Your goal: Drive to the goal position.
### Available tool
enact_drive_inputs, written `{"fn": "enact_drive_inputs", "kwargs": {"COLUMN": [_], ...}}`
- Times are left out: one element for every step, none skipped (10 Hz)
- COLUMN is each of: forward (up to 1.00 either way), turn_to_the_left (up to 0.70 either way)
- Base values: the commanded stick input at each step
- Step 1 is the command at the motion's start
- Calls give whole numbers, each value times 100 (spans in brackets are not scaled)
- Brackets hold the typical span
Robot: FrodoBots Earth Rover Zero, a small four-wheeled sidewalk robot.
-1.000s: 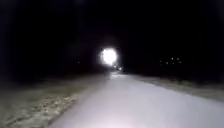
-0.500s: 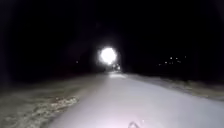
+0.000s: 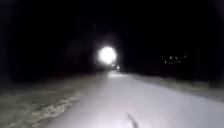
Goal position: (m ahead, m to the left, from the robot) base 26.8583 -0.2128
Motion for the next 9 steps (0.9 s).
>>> {"fn": "enact_drive_inputs", "kwargs": {"forward": [100,100,100,100,100,100,100,100,100], "turn_to_the_left": [0,33,40,12,0,0,0,0,0]}}
